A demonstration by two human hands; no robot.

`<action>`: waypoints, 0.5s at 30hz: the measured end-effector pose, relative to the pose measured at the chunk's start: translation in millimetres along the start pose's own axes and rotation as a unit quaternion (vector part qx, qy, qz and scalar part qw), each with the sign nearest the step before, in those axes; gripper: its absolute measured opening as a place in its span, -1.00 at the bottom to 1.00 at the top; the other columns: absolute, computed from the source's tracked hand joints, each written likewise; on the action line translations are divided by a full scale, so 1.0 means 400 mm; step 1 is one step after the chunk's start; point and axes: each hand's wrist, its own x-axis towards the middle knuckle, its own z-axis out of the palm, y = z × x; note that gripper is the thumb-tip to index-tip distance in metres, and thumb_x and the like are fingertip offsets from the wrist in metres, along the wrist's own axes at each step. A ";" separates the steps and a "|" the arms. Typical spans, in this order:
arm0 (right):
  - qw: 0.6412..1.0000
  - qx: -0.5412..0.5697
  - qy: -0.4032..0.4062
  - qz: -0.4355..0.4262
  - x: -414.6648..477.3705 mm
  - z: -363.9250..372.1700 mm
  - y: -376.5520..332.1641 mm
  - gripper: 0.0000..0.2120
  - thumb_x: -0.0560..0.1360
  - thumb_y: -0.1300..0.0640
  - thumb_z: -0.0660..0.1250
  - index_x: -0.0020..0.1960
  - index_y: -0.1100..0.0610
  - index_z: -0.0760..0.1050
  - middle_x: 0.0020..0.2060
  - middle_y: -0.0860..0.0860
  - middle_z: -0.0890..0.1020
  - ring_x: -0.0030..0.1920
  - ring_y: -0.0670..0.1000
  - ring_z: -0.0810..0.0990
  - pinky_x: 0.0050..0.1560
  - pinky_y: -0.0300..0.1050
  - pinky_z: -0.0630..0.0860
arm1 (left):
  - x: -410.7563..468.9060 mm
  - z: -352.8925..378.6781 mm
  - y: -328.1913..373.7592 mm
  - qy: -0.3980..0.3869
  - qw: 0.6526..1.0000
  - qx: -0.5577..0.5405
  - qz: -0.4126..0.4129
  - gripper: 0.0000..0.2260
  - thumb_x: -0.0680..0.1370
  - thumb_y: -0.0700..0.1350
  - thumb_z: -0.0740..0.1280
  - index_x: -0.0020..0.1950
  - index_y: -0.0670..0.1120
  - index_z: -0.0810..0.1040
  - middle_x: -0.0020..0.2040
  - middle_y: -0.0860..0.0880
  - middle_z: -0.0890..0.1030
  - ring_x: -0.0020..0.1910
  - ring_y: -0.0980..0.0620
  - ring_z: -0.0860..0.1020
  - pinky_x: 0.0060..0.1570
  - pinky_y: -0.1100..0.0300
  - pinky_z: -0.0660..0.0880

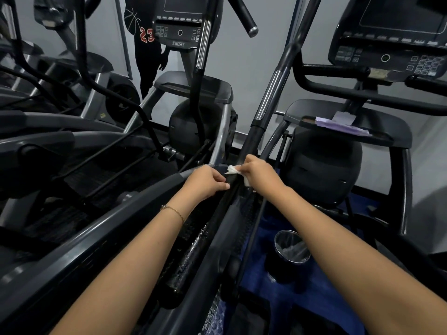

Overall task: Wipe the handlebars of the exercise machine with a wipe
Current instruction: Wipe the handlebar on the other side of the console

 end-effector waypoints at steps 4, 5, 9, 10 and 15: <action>0.999 -0.027 -0.030 -0.005 0.003 -0.004 -0.020 -0.75 0.58 0.19 0.17 0.13 0.16 0.59 -0.14 0.03 0.34 -0.08 0.11 0.49 -0.12 -0.08 0.38 | -0.013 -0.003 -0.014 -0.020 1.000 -0.019 -0.014 -0.70 0.42 -0.18 0.48 0.12 -0.22 0.60 -0.32 0.03 0.51 -0.30 0.05 0.49 -0.16 0.13 0.54; 0.998 -0.023 -0.044 -0.023 -0.008 -0.007 -0.023 -0.75 0.58 0.17 0.18 0.14 0.16 0.59 -0.14 0.02 0.35 -0.07 0.10 0.49 -0.12 -0.11 0.35 | -0.018 -0.004 -0.018 -0.020 1.000 -0.015 -0.013 -0.70 0.41 -0.17 0.48 0.11 -0.20 0.60 -0.31 0.03 0.51 -0.27 0.04 0.50 -0.13 0.11 0.54; 0.999 0.005 -0.049 -0.012 0.000 -0.021 -0.013 -0.74 0.58 0.16 0.21 0.20 0.12 0.56 -0.19 -0.03 0.38 -0.13 0.02 0.44 -0.17 -0.18 0.27 | -0.023 -0.011 -0.012 -0.027 0.999 -0.005 -0.019 -0.75 0.41 -0.16 0.49 0.05 -0.19 0.62 -0.32 -0.01 0.53 -0.25 0.00 0.52 -0.11 0.09 0.56; 0.999 0.002 -0.039 0.007 0.009 -0.018 -0.012 -0.74 0.58 0.19 0.20 0.20 0.12 0.56 -0.20 -0.04 0.37 -0.14 0.00 0.42 -0.18 -0.21 0.23 | -0.022 -0.012 -0.008 -0.029 0.999 -0.002 -0.020 -0.75 0.41 -0.17 0.49 0.05 -0.19 0.62 -0.31 -0.01 0.54 -0.27 0.00 0.52 -0.10 0.08 0.57; 1.000 -0.006 0.000 -0.017 -0.025 0.020 -0.041 -0.78 0.55 0.25 0.23 0.14 0.18 0.58 -0.16 0.07 0.38 -0.09 0.13 0.50 -0.19 -0.09 0.33 | -0.025 -0.011 -0.011 -0.025 1.000 0.001 -0.010 -0.76 0.42 -0.17 0.48 0.05 -0.19 0.63 -0.30 -0.03 0.55 -0.29 0.02 0.51 -0.09 0.08 0.56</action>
